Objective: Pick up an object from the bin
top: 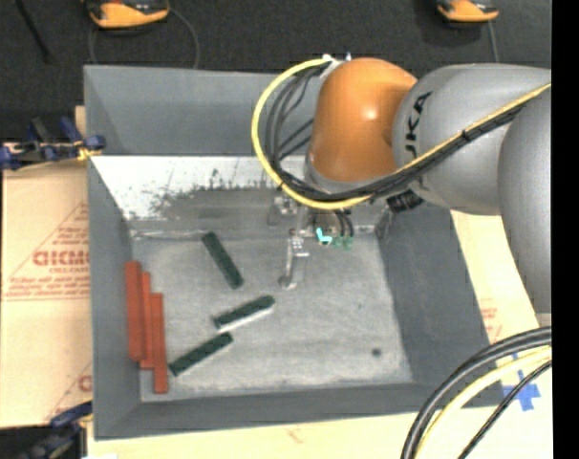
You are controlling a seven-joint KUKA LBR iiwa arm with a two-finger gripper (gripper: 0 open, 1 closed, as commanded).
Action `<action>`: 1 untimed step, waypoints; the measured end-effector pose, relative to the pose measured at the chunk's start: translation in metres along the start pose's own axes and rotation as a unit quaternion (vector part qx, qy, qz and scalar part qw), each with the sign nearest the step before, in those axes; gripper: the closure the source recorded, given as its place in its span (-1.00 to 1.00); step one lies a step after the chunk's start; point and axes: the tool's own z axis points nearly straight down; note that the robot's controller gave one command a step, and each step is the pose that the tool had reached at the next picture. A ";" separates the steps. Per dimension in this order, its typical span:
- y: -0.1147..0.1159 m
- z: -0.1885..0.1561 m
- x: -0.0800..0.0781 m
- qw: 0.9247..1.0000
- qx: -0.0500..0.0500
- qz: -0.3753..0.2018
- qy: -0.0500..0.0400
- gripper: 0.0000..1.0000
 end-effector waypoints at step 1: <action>0.059 0.099 -0.031 1.000 0.000 0.000 0.001 -1.00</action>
Offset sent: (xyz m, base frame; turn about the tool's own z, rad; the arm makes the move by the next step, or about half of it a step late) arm 0.0317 0.0576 -0.0963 0.0064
